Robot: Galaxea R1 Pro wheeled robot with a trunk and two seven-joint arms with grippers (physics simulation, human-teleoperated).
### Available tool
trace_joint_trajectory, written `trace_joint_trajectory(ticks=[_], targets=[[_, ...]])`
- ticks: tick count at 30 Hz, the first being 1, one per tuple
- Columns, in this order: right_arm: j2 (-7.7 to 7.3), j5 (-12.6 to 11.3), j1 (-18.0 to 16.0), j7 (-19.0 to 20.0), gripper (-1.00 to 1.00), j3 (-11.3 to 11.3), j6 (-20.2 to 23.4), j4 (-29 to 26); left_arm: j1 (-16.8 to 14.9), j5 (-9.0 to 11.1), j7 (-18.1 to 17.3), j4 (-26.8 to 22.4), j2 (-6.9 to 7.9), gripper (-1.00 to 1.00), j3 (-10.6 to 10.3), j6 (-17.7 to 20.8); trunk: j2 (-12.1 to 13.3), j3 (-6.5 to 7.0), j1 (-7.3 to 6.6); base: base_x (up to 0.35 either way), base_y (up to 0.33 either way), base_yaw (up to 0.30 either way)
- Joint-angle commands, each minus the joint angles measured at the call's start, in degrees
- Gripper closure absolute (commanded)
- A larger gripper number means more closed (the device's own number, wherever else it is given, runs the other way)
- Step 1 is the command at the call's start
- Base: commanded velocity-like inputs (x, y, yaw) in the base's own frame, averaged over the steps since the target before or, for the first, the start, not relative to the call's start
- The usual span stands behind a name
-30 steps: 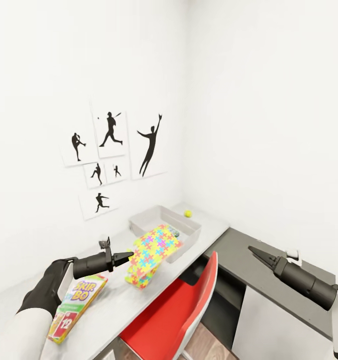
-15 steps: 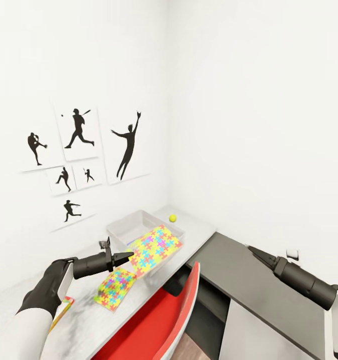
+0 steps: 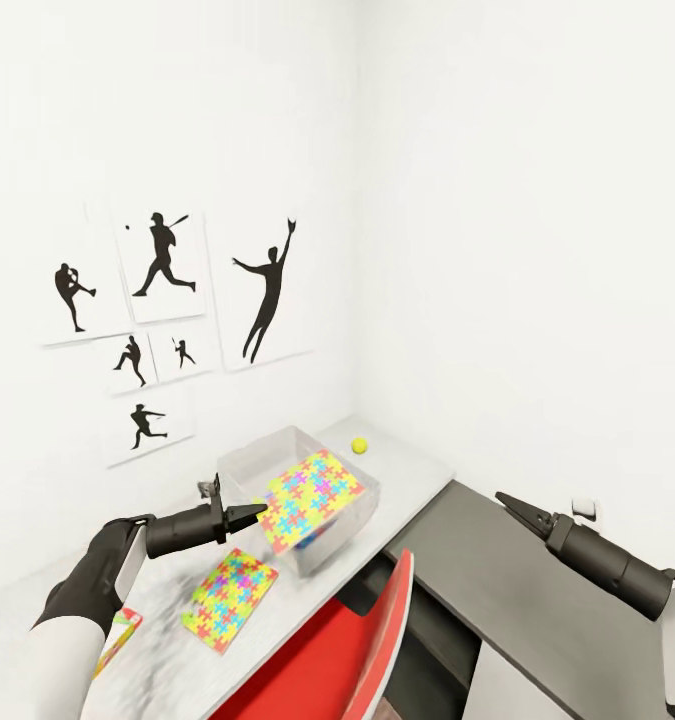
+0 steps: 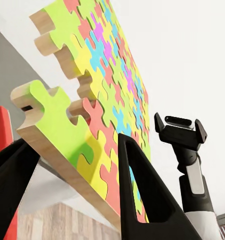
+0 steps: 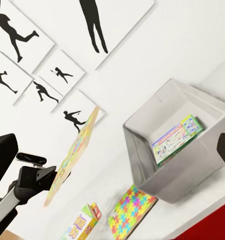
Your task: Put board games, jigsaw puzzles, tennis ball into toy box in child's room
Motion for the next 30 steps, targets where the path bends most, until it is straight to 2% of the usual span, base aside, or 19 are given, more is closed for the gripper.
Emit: trace_joint_trajectory(ticks=[1,11,30], targets=[[-0.01,-0.2,0.0,0.1,-1.0,-0.1,0.4,0.0,0.0,0.1,-0.1,0.0,-0.01,1.0,0.0,0.5,0.0,-0.07,0.03,0.123,-0.099,0.241],[-0.01,-0.2,0.0,0.0,-1.0,-0.1,0.4,0.0,0.0,0.1,-0.2,0.0,-0.01,1.0,0.0,0.5,0.0,-0.29,0.03,0.061,-0.178,0.242],[-0.01,-0.2,0.0,0.0,-1.0,-0.1,0.4,0.0,0.0,0.1,-0.1,0.0,-0.01,1.0,0.0,0.5,0.0,-0.3,0.03,0.144,-0.054,0.243]])
